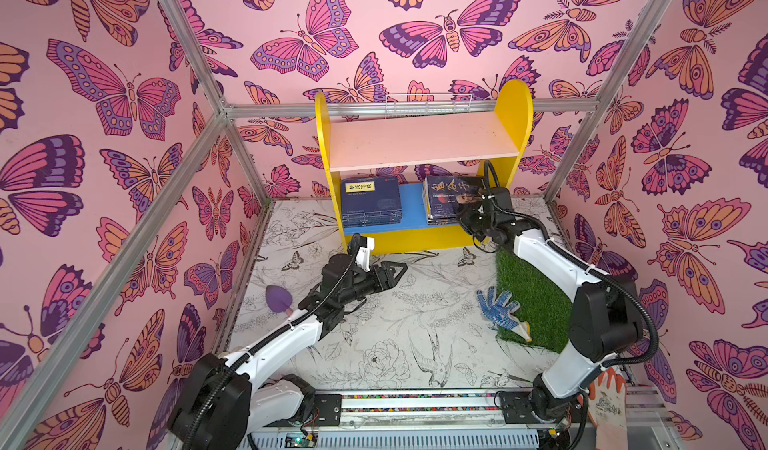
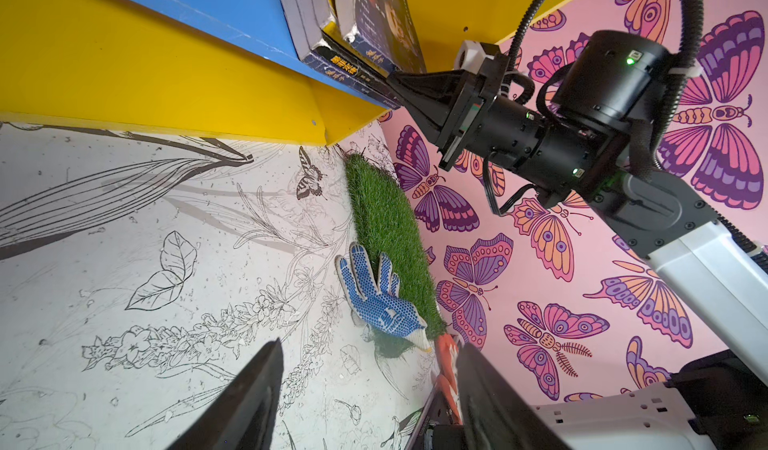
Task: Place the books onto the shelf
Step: 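Press the purple book flat on the stack with the right gripper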
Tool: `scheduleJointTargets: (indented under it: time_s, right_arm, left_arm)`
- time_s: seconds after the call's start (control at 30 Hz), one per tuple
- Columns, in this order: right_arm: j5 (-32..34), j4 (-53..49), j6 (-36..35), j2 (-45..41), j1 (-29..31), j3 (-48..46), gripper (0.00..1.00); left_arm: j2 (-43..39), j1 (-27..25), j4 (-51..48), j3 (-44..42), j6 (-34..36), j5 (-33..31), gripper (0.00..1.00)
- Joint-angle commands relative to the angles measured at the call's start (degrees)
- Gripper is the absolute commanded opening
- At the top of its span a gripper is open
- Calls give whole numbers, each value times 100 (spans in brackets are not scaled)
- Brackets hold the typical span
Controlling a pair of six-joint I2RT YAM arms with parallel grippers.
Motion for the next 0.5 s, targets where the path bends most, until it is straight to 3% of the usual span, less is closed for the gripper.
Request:
scheduleJointTargets:
  time_s: [0.0, 0.47]
  right_arm:
    - [183, -11, -102, 67, -97, 217, 2]
    - [-134, 144, -25, 196, -124, 220, 1]
  left_arm:
    - [-11, 23, -52, -60, 71, -34, 68]
    - [6, 23, -52, -77, 65, -34, 68]
